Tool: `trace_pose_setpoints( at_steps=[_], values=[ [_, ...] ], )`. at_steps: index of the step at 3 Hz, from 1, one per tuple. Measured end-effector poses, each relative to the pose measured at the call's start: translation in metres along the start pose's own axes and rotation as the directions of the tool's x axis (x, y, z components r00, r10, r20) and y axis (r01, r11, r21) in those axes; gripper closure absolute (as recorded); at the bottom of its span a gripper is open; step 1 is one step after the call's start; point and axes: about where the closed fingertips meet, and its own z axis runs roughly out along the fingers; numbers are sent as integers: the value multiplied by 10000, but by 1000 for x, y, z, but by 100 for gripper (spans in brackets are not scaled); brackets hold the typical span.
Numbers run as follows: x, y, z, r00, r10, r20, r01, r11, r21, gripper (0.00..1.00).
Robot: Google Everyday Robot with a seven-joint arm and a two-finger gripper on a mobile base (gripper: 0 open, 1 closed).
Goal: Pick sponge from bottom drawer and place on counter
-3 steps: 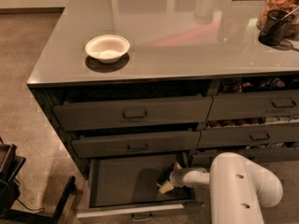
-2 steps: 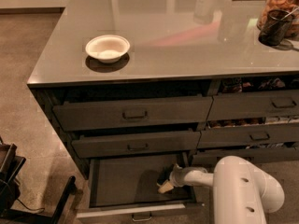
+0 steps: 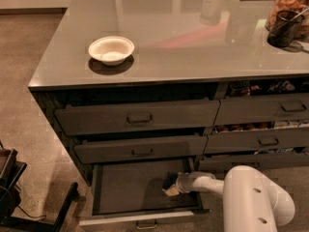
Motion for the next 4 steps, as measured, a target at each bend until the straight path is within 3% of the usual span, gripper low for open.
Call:
trace_pose_setpoints(
  at_steps=[2, 3, 4],
  values=[
    [-10, 3, -9, 9997, 4, 245, -3, 10000, -47, 93],
    [-10, 3, -9, 9997, 7, 251, -6, 10000, -49, 100],
    [-10, 3, -9, 9997, 6, 251, -5, 10000, -50, 100]
  ],
)
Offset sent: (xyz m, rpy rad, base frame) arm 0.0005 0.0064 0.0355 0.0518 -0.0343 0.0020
